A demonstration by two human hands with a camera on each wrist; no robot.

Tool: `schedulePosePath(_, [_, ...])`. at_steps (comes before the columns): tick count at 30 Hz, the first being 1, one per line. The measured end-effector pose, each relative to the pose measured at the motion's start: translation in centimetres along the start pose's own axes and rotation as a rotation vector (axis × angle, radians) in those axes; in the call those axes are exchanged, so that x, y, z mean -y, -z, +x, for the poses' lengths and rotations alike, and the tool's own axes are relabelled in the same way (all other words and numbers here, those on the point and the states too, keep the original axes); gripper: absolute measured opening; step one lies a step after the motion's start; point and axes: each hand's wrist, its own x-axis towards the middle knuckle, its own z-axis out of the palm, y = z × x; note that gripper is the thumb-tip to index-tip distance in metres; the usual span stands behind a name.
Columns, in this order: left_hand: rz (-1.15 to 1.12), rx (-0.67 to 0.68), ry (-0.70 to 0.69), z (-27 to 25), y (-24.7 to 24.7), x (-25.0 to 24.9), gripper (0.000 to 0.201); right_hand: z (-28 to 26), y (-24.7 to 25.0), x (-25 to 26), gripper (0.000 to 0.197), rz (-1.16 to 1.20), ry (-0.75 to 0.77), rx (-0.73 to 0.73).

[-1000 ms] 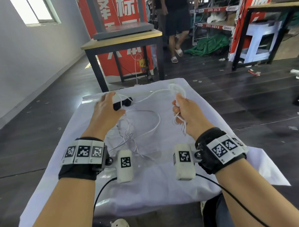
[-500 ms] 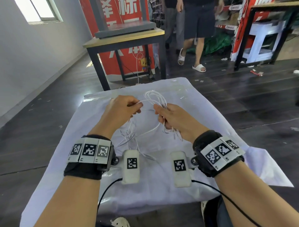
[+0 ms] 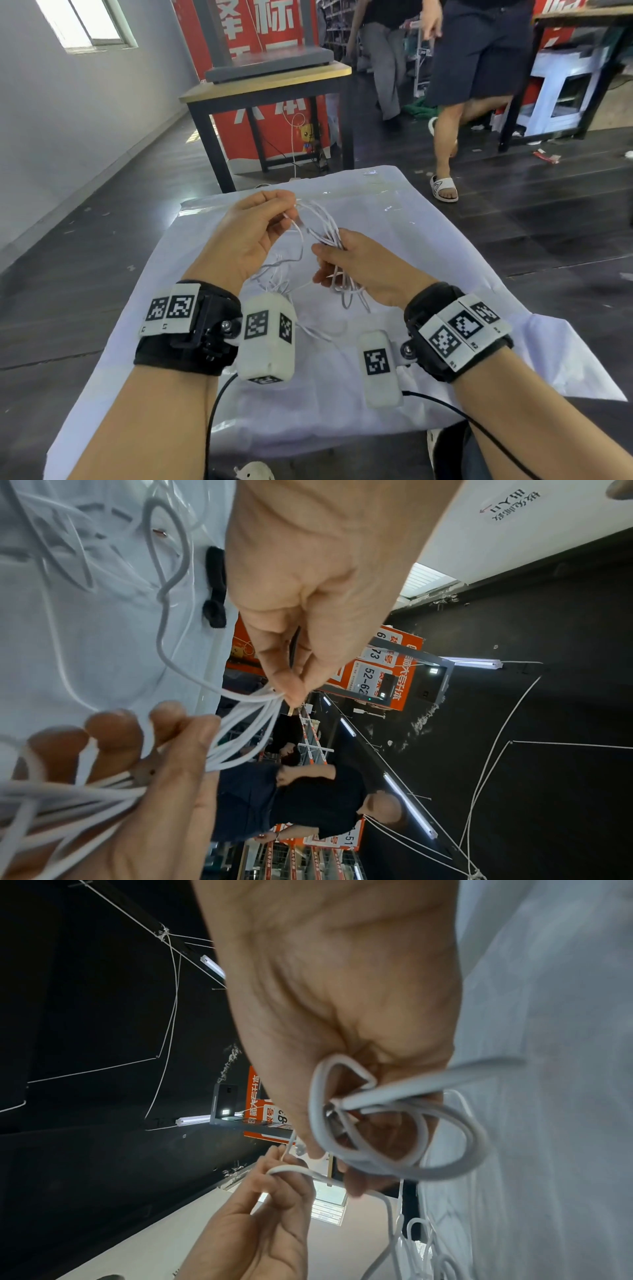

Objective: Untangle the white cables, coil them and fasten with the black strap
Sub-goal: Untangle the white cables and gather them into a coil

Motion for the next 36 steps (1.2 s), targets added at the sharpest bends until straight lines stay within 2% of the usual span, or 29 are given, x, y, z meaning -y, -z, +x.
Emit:
schedulePosePath(4, [-0.046, 0.011, 0.002, 0.1, -0.1, 0.3, 0.006, 0.3, 0.0, -0.2, 0.024, -0.107, 0.041, -0.057])
schedulePosePath(8, [-0.005, 0.029, -0.021, 0.2, -0.2, 0.5, 0.006, 0.2, -0.1, -0.1, 0.02, -0.101, 0.042, 0.007])
schedulePosePath(13, [0.115, 0.02, -0.088, 0.4, -0.1, 0.9, 0.007, -0.4, -0.3, 0.2, 0.019, -0.129, 0.062, 0.01])
schedulePosePath(17, [0.317, -0.008, -0.203, 0.7, -0.1, 1.7, 0.006, -0.2, -0.4, 0.0, 0.021, 0.056, 0.018, 0.065])
schedulePosePath(19, [0.376, -0.033, -0.192, 1.0, -0.1, 1.9, 0.007, -0.2, -0.4, -0.2, 0.018, 0.049, 0.013, 0.091])
schedulePosePath(20, [0.38, -0.04, -0.143, 1.2, 0.0, 2.0, 0.013, -0.2, -0.4, -0.2, 0.017, 0.018, 0.027, 0.1])
schedulePosePath(23, [0.353, 0.029, 0.087, 1.1, 0.1, 2.1, 0.03, -0.3, -0.5, -0.3, 0.018, -0.061, 0.08, 0.107])
schedulePosePath(24, [0.35, 0.057, 0.12, 1.0, 0.1, 2.1, 0.032, -0.3, -0.6, -0.2, 0.019, -0.075, 0.089, 0.114])
schedulePosePath(27, [0.322, 0.07, 0.087, 0.7, -0.1, 2.0, 0.029, -0.3, -0.6, -0.1, 0.021, -0.064, 0.065, 0.108])
schedulePosePath(32, [-0.055, 0.151, 0.105, 0.5, -0.4, 1.4, 0.031, -0.4, -0.5, 0.1, 0.029, 0.041, 0.029, 0.06])
schedulePosePath(36, [-0.16, 0.182, 0.126, -0.1, -0.7, 0.8, 0.033, 0.1, 0.2, 0.1, 0.026, 0.077, 0.038, -0.042])
